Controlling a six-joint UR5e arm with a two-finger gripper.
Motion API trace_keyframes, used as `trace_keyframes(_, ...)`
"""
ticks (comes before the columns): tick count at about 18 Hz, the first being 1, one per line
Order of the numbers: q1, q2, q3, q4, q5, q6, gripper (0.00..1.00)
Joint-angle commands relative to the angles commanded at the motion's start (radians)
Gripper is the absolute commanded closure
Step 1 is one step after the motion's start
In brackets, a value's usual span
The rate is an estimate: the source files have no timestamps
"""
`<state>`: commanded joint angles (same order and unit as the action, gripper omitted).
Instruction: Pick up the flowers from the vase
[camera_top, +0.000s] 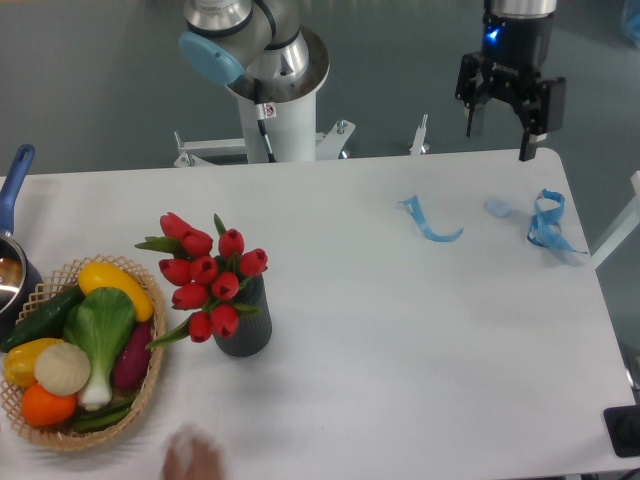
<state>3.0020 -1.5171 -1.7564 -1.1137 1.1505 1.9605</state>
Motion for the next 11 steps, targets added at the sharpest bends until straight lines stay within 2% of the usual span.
trace_keyframes(8,-0.002,0.008,-0.028,0.032,-0.001,-0.012,0.00)
trace_keyframes(11,-0.008,0.015,-0.057,0.035,-0.008,-0.114,0.00)
